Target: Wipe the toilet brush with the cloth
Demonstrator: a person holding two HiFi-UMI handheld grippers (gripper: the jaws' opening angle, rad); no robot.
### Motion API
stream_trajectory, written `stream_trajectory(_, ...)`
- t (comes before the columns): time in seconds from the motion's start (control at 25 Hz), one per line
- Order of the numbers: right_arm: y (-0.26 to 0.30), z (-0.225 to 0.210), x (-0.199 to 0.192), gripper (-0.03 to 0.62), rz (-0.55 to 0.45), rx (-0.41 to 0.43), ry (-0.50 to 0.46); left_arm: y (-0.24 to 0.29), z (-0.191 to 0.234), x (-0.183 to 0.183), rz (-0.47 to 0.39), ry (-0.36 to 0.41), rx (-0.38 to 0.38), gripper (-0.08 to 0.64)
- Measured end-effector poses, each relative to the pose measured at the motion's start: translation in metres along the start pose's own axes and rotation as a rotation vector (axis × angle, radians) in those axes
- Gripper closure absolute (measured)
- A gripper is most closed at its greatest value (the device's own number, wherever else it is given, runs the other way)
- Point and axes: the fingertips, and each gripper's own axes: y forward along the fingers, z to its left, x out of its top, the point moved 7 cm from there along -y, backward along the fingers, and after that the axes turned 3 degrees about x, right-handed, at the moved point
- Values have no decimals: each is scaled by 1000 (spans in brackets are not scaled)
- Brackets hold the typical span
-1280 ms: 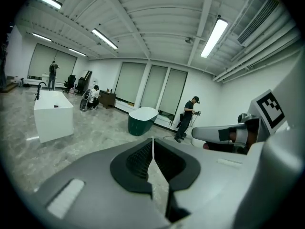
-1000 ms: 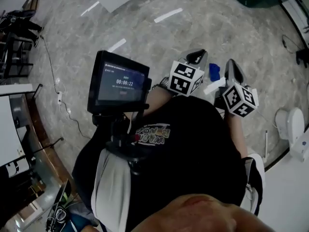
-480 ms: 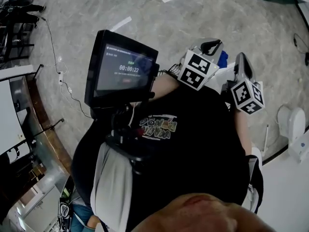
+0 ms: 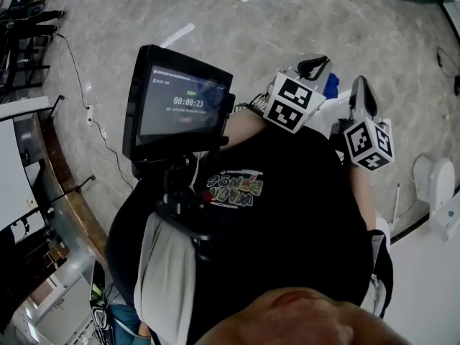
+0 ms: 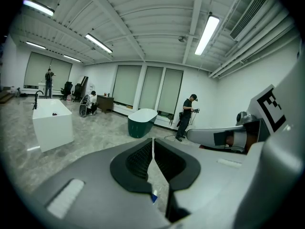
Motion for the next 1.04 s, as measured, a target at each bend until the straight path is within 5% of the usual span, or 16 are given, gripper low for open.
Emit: stream_trajectory(1.04,8,-3,4,592,15,36,-19,0,5,2,-4,-34,63,546)
